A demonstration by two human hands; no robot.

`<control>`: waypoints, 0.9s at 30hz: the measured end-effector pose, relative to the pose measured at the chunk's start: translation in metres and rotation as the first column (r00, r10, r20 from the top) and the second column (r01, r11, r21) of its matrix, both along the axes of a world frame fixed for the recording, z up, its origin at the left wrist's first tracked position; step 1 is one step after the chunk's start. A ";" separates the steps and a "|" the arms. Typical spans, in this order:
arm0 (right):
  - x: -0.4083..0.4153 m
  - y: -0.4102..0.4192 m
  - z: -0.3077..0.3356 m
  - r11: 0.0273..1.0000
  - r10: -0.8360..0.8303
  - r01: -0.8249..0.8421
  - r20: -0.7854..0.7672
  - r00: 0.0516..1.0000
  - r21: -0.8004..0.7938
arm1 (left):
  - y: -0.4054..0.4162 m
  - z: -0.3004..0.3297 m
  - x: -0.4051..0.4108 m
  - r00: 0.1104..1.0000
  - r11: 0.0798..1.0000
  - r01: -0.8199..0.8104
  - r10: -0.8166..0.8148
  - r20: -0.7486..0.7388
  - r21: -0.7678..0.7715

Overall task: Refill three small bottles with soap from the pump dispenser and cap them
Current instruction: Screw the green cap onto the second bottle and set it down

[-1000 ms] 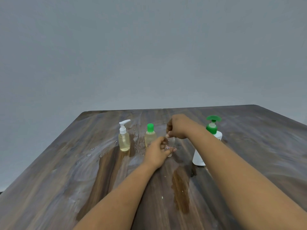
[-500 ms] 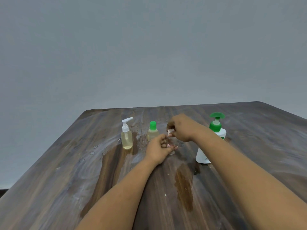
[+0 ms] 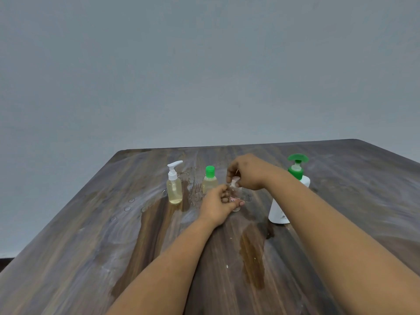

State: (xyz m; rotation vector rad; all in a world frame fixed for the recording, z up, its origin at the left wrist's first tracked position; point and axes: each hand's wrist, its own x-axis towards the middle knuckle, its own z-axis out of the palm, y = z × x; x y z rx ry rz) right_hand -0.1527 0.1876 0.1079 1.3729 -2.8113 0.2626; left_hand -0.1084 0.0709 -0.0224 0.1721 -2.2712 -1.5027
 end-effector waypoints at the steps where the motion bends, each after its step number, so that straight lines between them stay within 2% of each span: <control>1: 0.001 0.001 0.002 1.000 0.013 -0.013 0.016 1.000 0.001 | 0.000 0.000 0.000 1.000 1.000 -0.003 0.003 0.002 0.004; 4: 0.000 -0.001 0.000 0.999 -0.021 0.021 0.015 1.000 -0.049 | 0.000 0.000 0.001 1.000 1.000 -0.008 0.008 0.004 0.014; 7: -0.001 -0.005 -0.004 0.993 -0.115 0.116 -0.042 0.992 0.004 | 0.002 0.002 0.002 1.000 1.000 -0.004 0.004 -0.001 0.016; 9: -0.001 -0.005 -0.005 0.997 -0.077 0.078 -0.056 0.995 0.024 | 0.002 0.003 0.003 1.000 1.000 -0.015 0.015 0.001 0.004; 13: 0.000 0.001 0.001 0.999 0.008 -0.008 0.015 1.000 0.031 | 0.003 0.003 0.004 0.999 0.999 -0.033 0.033 0.005 -0.026; 19: -0.001 -0.005 -0.004 0.994 -0.110 0.110 -0.016 0.994 0.010 | 0.004 0.004 0.005 1.000 1.000 -0.023 0.022 0.013 0.009; 27: 0.000 0.000 0.001 1.000 -0.008 0.007 0.026 1.000 0.007 | 0.004 0.004 0.005 0.999 0.999 -0.037 0.037 0.019 -0.009</control>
